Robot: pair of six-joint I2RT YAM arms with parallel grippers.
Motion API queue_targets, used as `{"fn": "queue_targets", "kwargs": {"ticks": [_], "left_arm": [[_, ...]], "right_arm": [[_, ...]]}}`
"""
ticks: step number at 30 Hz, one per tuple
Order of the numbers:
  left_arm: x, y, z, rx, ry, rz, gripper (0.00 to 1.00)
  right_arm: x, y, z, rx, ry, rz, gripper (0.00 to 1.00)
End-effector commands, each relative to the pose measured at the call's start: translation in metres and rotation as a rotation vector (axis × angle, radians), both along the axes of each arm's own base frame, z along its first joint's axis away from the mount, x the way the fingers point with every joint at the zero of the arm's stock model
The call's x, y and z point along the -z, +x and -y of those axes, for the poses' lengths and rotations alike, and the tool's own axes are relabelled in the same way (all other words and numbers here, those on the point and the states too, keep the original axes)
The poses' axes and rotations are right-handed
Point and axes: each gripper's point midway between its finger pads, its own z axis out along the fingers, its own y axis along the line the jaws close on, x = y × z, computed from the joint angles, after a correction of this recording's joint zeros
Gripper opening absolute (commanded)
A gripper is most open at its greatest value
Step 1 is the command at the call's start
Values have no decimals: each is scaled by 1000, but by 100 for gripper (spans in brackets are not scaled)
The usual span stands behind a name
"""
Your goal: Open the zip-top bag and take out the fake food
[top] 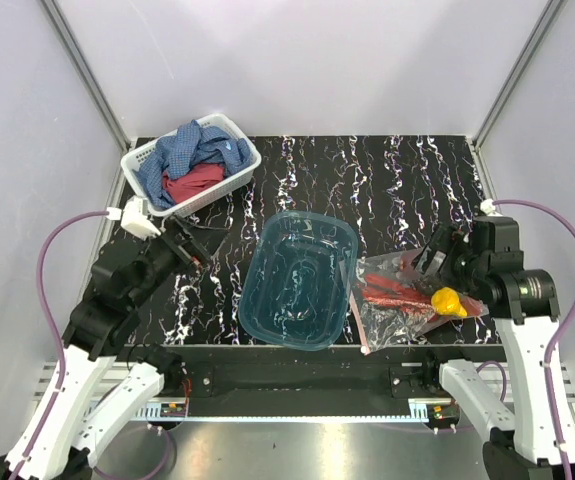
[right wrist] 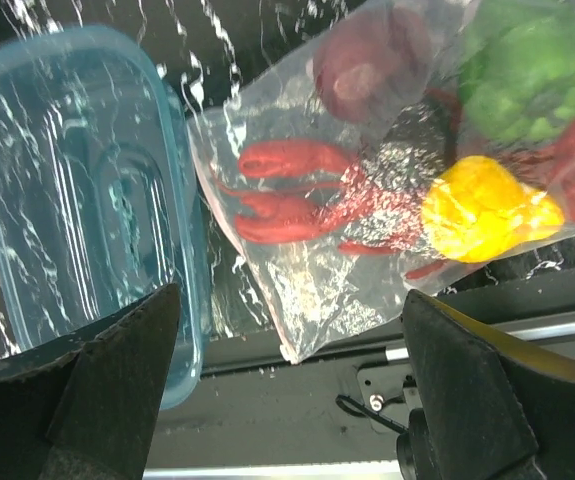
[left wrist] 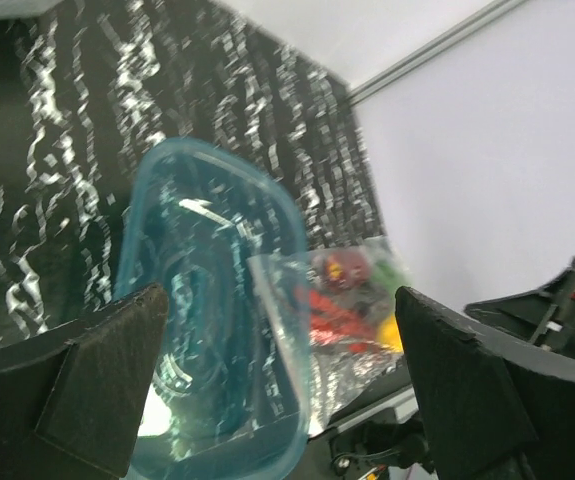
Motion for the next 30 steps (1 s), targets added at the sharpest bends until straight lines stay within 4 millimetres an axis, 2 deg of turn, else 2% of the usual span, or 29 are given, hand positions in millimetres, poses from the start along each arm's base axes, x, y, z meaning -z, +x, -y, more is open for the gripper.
{"fn": "queue_targets", "kwargs": {"ticks": [1, 2, 4, 6, 10, 11, 13, 14, 17, 19, 20, 22, 23, 26, 30], "left_arm": [[-19, 9, -3, -22, 33, 31, 99], [-15, 11, 0, -11, 40, 14, 99], [-12, 15, 5, 5, 47, -8, 99], [-17, 15, 14, 58, 46, -8, 99], [-11, 21, 33, 172, 101, -27, 99], [-10, 22, 36, 189, 108, -32, 99], [-7, 22, 47, 256, 110, -52, 99], [-8, 21, 50, 280, 105, -57, 99], [1, 20, 60, 343, 108, -87, 99], [5, 19, 64, 378, 111, -92, 99], [8, 19, 66, 388, 112, -96, 99], [9, 18, 71, 415, 107, -98, 99], [10, 17, 72, 421, 105, -102, 99], [14, 14, 77, 435, 80, -122, 99], [24, 9, 80, 439, 39, -159, 99]], "right_arm": [[21, 10, -14, -100, 28, -115, 100], [24, 10, -27, -157, 78, -136, 100], [43, 14, -35, -192, 98, -202, 100], [53, 15, -42, -213, 101, -244, 100], [65, 11, -73, -295, 114, -268, 100], [69, 6, -81, -298, 147, -288, 100], [90, -12, -89, -297, 179, -377, 100], [96, -23, -97, -299, 204, -417, 100], [130, -56, -106, -274, 248, -514, 100], [132, -64, -116, -283, 326, -508, 100], [143, -73, -116, -252, 350, -546, 100], [150, -77, -118, -238, 384, -548, 100], [160, -85, -117, -207, 399, -589, 100], [174, -88, -111, -140, 391, -596, 100], [184, -70, -107, -26, 417, -485, 100]]}}
